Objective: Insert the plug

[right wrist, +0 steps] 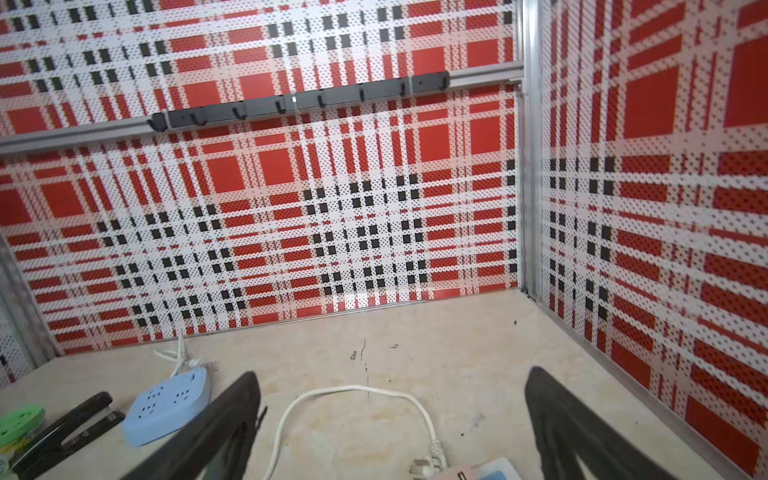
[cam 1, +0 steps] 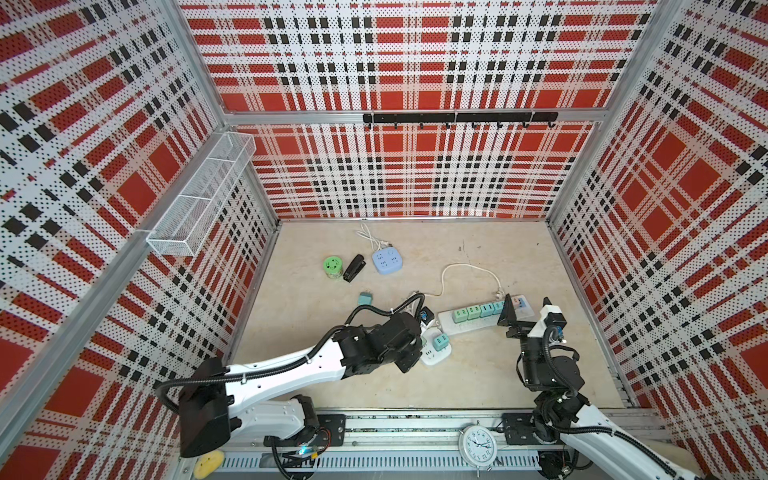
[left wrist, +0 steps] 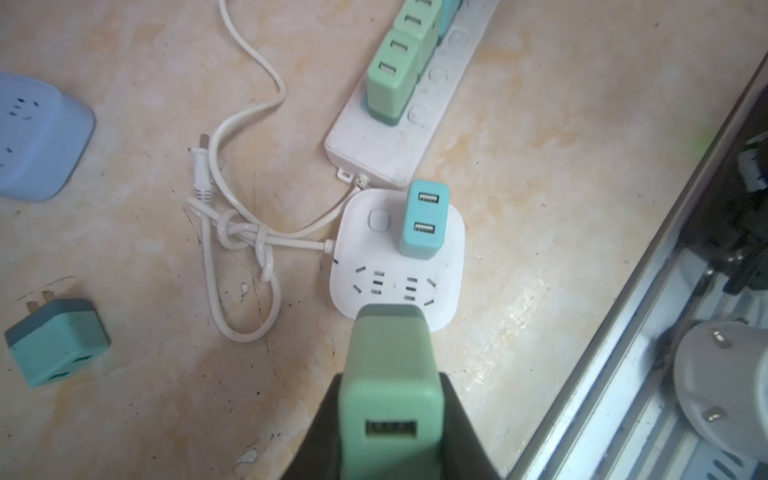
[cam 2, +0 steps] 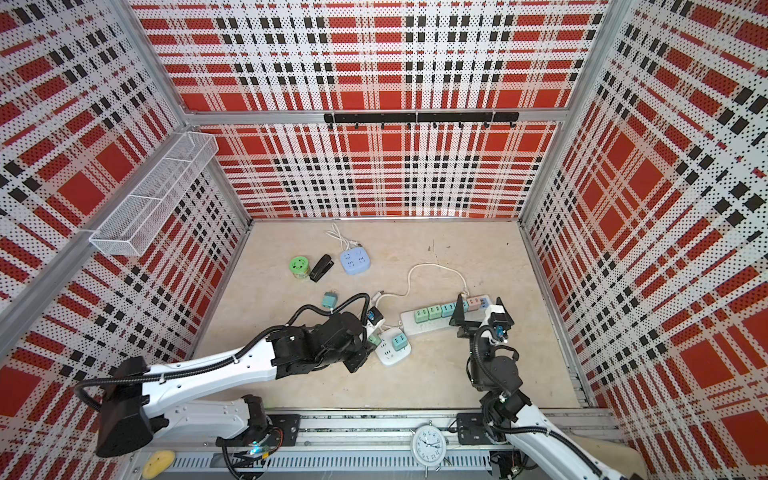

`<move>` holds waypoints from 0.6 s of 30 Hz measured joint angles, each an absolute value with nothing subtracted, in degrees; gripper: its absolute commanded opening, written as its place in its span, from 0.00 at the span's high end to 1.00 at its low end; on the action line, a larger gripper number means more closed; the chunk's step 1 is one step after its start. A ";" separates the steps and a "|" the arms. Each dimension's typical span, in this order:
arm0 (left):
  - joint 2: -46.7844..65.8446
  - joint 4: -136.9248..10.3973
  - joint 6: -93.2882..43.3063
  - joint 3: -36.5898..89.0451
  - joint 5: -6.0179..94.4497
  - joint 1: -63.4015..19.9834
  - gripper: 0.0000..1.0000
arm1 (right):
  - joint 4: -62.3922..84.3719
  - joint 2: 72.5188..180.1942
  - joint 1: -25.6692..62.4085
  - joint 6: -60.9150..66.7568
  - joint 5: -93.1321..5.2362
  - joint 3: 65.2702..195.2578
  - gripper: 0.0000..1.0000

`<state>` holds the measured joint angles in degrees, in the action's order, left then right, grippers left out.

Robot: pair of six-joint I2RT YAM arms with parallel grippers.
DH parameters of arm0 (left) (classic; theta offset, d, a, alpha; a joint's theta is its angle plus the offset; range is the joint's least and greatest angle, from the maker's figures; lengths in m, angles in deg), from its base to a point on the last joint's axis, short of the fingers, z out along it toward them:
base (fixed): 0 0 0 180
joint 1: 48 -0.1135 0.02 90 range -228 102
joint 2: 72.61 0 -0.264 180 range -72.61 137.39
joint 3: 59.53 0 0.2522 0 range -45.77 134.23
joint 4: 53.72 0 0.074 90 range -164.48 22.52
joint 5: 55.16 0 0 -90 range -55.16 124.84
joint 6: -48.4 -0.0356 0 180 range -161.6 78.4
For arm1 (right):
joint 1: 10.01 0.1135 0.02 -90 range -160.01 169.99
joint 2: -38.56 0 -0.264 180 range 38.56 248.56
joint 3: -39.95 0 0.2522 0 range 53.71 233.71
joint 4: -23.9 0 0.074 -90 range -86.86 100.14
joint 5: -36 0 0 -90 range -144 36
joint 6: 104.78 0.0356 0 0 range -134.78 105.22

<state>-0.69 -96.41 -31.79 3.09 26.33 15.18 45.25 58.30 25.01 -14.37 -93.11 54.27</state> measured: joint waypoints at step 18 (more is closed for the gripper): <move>7.68 -86.34 -32.93 1.08 25.94 16.18 1.00 | 34.96 71.79 21.08 -6.13 -85.51 54.53 0.00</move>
<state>7.68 -86.34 -32.93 1.08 25.94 16.18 34.96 71.79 21.08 -6.13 -85.51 54.53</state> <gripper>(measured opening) 0.278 0.998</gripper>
